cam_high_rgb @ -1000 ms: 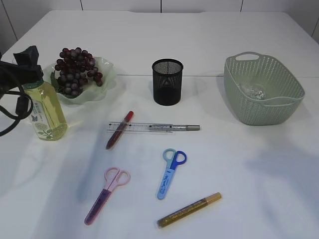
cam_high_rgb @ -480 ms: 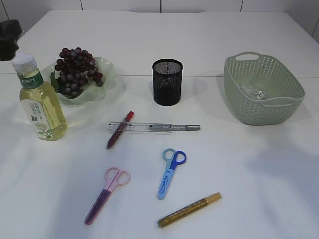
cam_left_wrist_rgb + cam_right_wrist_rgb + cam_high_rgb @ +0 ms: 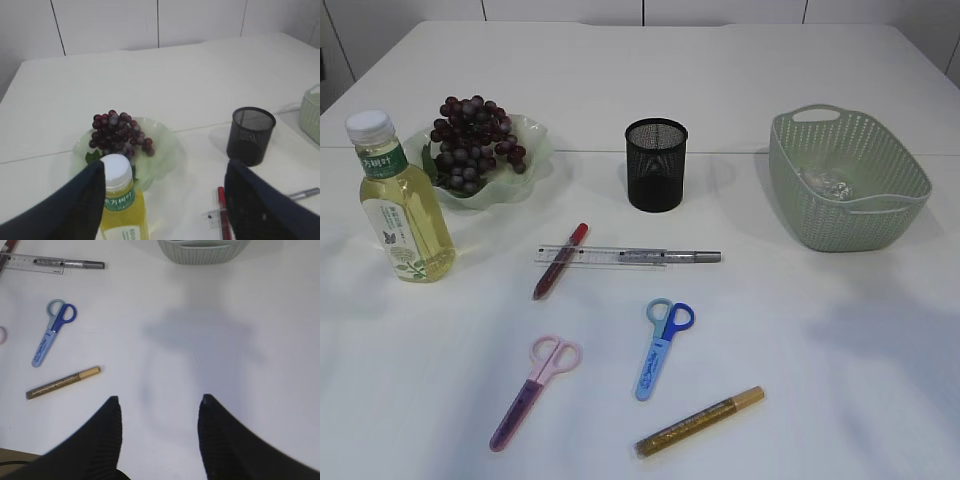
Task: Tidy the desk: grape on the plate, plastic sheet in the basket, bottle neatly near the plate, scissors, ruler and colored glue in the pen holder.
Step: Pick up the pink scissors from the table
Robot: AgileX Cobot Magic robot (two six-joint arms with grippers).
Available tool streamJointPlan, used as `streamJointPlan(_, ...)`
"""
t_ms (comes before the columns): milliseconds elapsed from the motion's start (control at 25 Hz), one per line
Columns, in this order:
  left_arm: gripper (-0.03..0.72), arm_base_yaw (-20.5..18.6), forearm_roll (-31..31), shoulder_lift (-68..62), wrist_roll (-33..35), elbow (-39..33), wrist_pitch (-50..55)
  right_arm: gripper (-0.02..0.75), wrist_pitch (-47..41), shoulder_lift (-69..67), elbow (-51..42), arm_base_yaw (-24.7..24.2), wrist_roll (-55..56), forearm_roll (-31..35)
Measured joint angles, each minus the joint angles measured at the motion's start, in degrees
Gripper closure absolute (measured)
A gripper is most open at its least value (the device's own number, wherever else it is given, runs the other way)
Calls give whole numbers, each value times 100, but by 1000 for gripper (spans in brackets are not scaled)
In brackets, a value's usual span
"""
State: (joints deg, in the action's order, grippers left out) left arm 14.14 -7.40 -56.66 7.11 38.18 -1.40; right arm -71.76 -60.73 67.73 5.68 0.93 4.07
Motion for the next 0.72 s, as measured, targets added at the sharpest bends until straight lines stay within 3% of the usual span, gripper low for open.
streamJointPlan(440,160,0,30,821,13,1349,3995,339,0,0,0,0,87,198)
streamJointPlan(720,167,0,-369,572,13,2113,5522,339,0,0,0,0,92,349)
